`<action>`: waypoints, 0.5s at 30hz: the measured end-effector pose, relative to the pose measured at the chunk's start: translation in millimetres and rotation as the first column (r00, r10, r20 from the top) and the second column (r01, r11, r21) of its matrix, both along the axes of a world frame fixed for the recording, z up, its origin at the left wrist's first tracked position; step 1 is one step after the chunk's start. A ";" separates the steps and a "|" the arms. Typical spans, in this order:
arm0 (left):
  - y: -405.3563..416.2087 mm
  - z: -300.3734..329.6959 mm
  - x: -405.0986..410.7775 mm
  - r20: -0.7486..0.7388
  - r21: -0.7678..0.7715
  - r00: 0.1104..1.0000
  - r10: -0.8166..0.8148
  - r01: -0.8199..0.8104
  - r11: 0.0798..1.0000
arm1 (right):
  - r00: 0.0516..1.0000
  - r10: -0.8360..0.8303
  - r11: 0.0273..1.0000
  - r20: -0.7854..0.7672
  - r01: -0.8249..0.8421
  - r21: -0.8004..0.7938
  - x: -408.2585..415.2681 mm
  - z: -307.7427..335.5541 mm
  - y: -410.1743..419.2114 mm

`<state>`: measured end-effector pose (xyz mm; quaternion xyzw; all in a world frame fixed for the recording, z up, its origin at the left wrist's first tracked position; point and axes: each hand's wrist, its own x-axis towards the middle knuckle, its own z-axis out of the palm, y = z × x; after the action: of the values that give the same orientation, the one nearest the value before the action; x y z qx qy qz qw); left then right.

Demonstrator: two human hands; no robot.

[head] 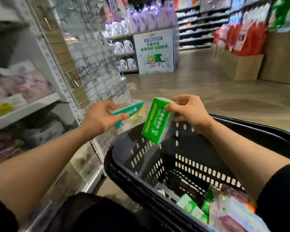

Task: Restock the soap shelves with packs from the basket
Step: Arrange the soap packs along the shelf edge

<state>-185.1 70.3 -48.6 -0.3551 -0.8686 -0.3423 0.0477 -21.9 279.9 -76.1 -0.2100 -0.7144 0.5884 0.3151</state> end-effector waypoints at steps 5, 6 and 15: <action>-107.9 13.5 -0.6 0.339 0.323 0.939 0.054 -0.171 0.931 | 0.976 0.194 0.981 -0.098 -0.192 0.023 -27.6 51.6 -77.1; -128.7 15.7 3.3 0.362 0.356 0.930 0.067 -0.205 0.912 | 0.966 0.234 0.972 -0.107 -0.233 0.026 -34.2 58.4 -94.7; -306.9 12.3 37.6 0.394 0.454 0.871 0.294 -0.463 0.762 | 0.845 0.518 0.856 -0.137 -0.511 0.081 -87.1 78.2 -257.9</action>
<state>-147.6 -236.6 -36.3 -0.0865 -0.7889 -0.6029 0.0816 -109.0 22.0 2.0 0.0415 -0.7301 0.6508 0.2042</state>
